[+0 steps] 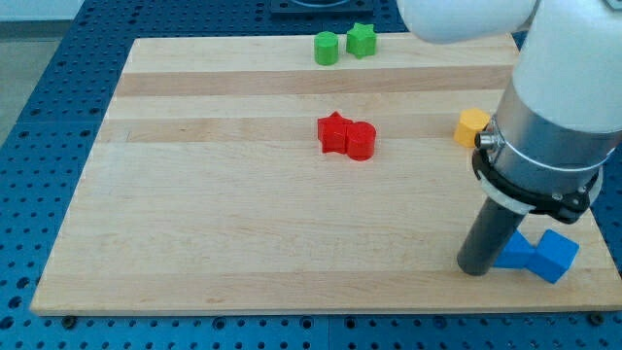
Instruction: Move your arm in between the yellow blocks and blue blocks
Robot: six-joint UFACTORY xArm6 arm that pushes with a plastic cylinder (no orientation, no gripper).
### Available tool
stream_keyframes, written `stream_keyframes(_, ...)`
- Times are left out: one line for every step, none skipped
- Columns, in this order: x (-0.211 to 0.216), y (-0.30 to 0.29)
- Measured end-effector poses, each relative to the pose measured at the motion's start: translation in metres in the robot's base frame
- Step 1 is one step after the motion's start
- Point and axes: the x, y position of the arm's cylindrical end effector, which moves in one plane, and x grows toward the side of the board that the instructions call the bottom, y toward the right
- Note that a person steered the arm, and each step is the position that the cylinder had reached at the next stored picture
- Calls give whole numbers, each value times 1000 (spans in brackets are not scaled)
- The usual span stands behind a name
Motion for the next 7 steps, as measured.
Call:
stream_keyframes(-2,-10)
stream_keyframes(-2,-13)
stream_keyframes(-2,-13)
stream_keyframes(-2,-13)
stream_keyframes(-17,-13)
stream_keyframes(-40,-13)
stream_keyframes(-61,-8)
